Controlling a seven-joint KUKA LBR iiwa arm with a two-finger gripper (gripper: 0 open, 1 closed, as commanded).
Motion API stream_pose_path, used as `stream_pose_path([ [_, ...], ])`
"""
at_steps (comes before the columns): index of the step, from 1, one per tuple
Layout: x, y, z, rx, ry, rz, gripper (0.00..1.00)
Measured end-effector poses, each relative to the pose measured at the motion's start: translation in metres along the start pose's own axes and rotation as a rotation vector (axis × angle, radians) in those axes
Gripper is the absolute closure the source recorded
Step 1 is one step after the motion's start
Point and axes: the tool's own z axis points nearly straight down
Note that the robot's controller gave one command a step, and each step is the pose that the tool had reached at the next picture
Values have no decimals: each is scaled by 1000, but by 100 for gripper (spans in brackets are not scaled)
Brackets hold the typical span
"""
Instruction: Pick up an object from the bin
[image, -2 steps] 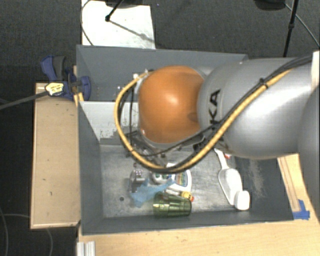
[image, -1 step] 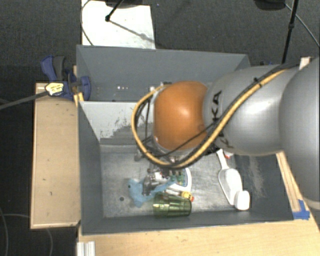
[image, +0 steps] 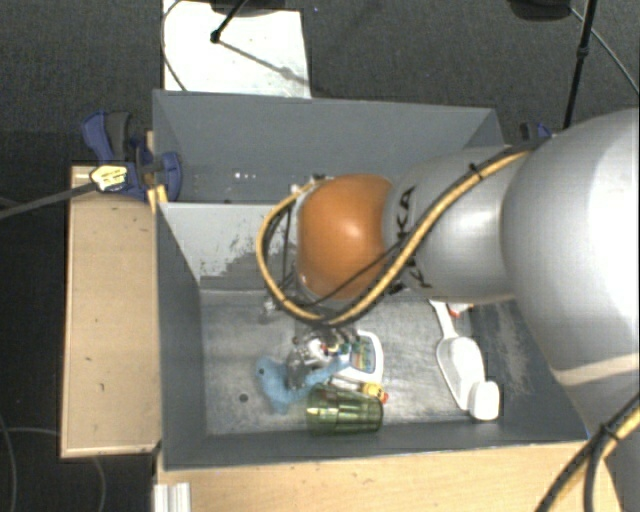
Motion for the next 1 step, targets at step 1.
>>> stream_pose_path([
  [1,2,-16,9,-5,-4,79,0],
])
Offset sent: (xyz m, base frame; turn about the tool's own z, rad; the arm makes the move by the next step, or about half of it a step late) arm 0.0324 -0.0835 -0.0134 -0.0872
